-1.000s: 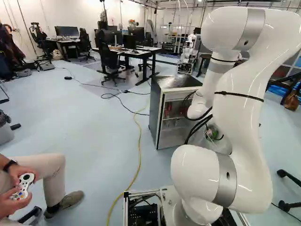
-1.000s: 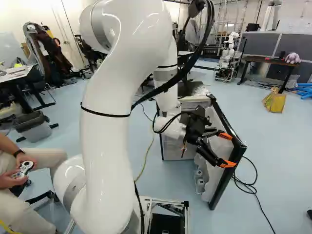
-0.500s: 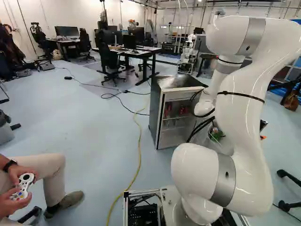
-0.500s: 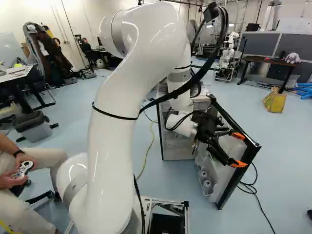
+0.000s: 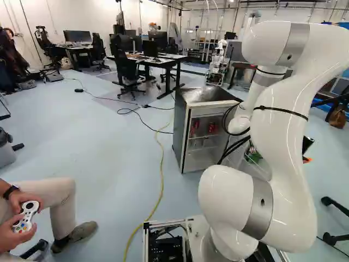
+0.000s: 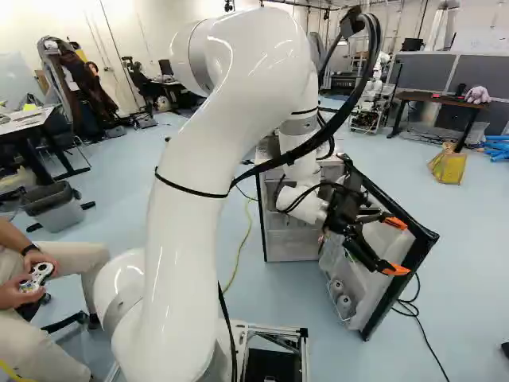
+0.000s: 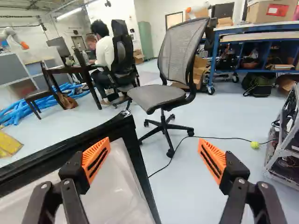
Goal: Grab a drink from the fridge
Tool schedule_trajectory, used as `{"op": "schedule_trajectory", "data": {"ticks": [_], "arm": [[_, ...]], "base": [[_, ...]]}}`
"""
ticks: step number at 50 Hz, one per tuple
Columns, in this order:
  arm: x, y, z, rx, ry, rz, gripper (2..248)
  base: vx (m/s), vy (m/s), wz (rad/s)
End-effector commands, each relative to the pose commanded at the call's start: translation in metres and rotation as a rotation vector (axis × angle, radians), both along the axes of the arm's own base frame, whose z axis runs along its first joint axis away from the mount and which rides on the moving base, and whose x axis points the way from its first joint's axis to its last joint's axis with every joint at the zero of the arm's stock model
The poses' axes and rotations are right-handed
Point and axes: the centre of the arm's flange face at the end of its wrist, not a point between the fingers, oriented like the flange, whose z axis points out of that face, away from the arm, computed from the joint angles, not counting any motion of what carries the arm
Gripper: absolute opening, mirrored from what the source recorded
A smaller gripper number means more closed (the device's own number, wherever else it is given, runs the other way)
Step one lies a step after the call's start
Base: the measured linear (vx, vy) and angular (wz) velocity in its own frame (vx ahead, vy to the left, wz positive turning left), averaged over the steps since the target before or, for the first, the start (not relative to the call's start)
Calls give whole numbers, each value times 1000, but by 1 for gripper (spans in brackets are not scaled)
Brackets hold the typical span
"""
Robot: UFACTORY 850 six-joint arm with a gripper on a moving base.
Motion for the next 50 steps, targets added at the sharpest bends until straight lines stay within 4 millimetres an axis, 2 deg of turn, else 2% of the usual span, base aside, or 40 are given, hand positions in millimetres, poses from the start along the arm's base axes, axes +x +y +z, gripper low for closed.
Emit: {"op": "schedule_trajectory", "data": {"ticks": [50], "arm": [[-48,75,14,32,122,546,247]], "base": [[0,0,0]]}}
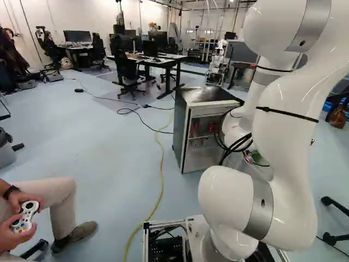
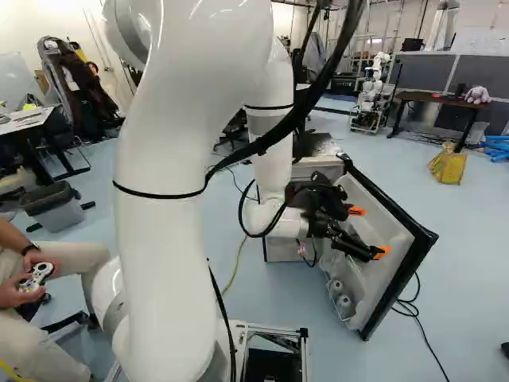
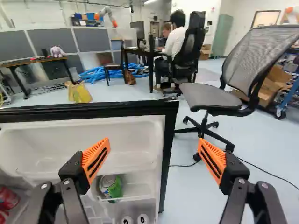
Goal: Grab a drink from the fridge
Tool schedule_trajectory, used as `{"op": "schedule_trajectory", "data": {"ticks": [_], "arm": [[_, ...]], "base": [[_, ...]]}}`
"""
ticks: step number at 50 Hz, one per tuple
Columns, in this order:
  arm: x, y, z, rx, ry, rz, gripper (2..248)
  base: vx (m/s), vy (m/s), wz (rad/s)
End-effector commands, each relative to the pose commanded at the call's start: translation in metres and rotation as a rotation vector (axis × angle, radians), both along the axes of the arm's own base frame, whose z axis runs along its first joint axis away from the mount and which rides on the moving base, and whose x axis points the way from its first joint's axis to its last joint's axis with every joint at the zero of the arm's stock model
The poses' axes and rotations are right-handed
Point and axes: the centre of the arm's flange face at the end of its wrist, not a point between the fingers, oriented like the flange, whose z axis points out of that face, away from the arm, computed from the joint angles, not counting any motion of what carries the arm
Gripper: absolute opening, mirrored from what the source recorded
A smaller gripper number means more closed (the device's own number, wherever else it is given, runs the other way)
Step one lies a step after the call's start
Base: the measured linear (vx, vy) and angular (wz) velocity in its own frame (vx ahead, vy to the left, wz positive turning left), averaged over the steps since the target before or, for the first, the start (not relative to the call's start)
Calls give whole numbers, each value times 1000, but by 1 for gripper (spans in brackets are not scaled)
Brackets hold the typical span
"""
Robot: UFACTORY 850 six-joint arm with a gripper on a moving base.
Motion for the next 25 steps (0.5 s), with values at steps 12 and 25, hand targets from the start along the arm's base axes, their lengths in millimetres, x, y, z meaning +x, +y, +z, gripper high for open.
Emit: {"op": "schedule_trajectory", "data": {"ticks": [12,25], "arm": [[-12,21,3,11,19,136,247],[-21,43,5,21,32,285,247]], "base": [[0,0,0],[0,0,0]]}}
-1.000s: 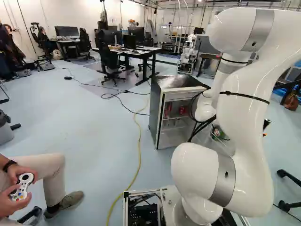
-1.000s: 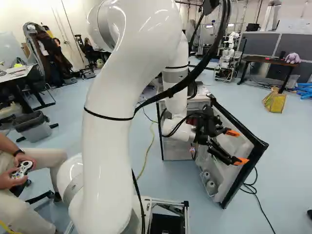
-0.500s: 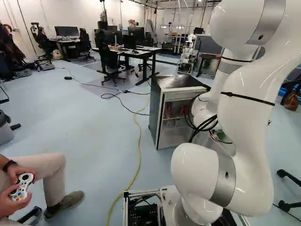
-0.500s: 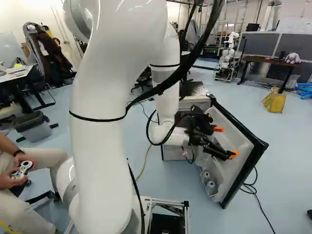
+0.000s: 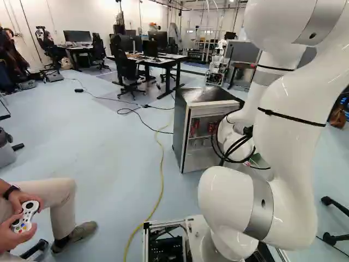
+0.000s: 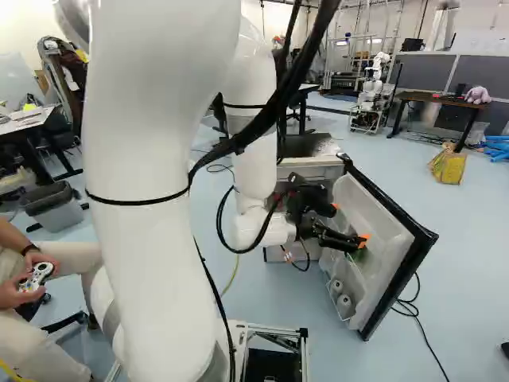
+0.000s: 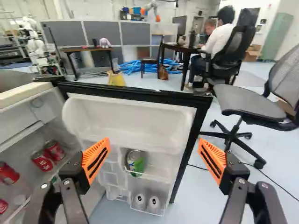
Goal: Grab a drink from the fridge
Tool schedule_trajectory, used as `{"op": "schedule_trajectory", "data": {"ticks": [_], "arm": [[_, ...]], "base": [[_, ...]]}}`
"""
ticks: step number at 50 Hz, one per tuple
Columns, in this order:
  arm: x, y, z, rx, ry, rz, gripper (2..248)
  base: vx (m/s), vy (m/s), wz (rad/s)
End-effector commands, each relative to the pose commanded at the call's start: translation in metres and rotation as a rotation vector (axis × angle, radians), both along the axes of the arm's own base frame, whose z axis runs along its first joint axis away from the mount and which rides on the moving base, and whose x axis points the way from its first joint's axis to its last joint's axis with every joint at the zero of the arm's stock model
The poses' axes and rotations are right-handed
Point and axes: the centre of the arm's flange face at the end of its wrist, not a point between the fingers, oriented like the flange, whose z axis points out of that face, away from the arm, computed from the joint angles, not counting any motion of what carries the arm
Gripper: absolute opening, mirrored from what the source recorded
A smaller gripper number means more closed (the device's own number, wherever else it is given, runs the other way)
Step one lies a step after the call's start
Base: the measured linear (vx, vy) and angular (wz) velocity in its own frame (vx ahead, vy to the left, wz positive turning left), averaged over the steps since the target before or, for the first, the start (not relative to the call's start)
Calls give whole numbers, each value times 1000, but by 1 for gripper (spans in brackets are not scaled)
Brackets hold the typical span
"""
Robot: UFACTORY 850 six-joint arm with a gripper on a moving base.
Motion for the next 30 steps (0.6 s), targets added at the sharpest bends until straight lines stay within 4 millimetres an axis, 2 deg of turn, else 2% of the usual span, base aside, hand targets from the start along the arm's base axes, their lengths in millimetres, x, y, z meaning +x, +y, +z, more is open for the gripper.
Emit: {"op": "schedule_trajectory", "data": {"ticks": [30], "arm": [[18,22,0,8,-1,321,247]], "base": [[0,0,0]]}}
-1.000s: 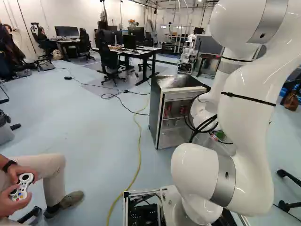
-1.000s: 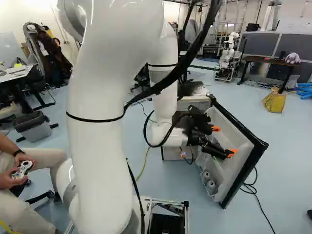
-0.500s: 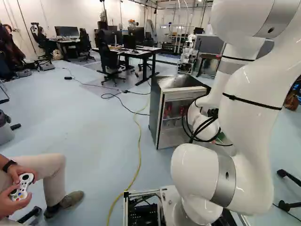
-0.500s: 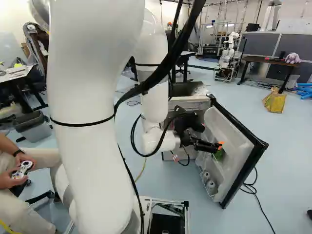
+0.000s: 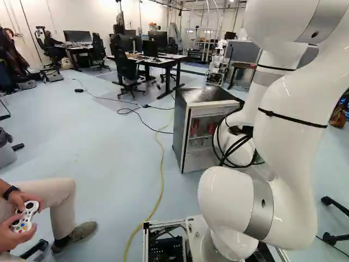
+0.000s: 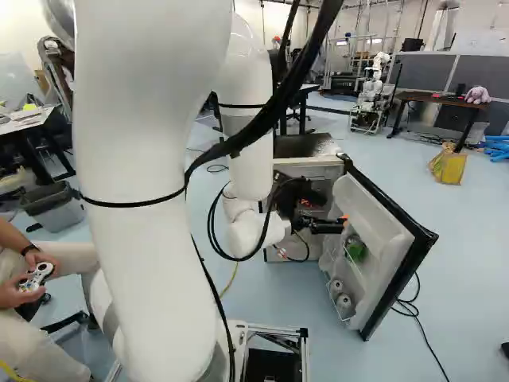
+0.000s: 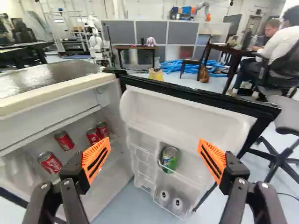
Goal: Grab a drink from the fridge
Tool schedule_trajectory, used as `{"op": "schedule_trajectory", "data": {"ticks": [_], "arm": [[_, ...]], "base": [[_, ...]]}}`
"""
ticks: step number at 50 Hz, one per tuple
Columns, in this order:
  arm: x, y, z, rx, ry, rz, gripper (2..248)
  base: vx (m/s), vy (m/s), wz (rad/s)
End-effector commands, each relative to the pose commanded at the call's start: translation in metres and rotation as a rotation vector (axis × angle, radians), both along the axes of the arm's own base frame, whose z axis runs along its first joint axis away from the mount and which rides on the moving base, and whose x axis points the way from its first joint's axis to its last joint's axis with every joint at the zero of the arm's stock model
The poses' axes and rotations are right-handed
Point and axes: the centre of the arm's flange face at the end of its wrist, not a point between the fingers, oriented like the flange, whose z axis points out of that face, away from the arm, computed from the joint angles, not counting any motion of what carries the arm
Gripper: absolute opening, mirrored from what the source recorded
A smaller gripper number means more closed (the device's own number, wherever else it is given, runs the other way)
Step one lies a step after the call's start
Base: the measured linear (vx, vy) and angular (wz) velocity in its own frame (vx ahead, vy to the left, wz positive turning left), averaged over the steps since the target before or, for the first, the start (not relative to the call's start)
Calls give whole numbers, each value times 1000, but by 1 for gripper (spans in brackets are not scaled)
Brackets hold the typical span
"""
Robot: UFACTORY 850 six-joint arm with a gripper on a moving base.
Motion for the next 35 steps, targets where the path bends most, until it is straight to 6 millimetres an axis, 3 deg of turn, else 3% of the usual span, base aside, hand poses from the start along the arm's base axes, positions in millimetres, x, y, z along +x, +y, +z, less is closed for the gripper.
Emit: {"op": "schedule_trajectory", "data": {"ticks": [17,35], "arm": [[4,28,0,12,10,208,247],[-1,56,2,19,19,296,247]], "base": [[0,0,0],[0,0,0]]}}
